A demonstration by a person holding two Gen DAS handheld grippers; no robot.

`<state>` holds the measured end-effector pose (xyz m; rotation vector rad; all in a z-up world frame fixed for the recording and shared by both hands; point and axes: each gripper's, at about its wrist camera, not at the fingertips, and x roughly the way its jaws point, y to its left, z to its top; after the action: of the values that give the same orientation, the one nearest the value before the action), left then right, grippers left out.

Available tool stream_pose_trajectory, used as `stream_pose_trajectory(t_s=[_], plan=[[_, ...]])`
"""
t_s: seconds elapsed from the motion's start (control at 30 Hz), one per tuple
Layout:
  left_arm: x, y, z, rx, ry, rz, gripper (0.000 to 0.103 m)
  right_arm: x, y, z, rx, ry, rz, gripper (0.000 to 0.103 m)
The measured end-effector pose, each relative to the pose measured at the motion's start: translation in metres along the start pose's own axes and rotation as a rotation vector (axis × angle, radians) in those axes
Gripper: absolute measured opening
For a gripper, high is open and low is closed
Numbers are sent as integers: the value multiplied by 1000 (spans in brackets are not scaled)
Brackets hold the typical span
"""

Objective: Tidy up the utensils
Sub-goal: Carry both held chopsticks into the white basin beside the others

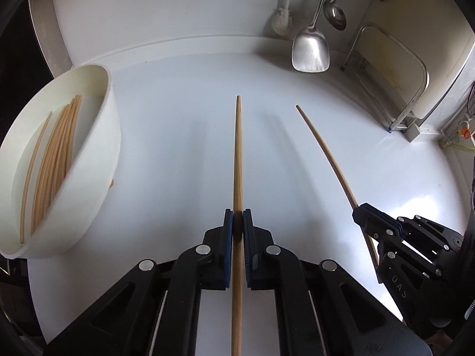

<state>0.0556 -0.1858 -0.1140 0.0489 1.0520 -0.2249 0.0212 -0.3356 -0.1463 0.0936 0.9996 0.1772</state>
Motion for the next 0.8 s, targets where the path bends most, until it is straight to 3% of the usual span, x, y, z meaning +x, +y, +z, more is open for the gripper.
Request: stream_pose_trajectory(t_s=[0.17,0.4,0.63,0.8], plan=[[-36,30,9,-11,-44,-9,7,-23,23,17,8,-44,11,6],[-71,109,19,-59,-54,68,7,-42,78,50,-1,-102,56,6],[-89,197,27,-104,-65,162,7,-33,155,90,-40,-125,112,6],[-81,244,35,-133,-53,187,7,-12,215,116,-90,-118,143,6]])
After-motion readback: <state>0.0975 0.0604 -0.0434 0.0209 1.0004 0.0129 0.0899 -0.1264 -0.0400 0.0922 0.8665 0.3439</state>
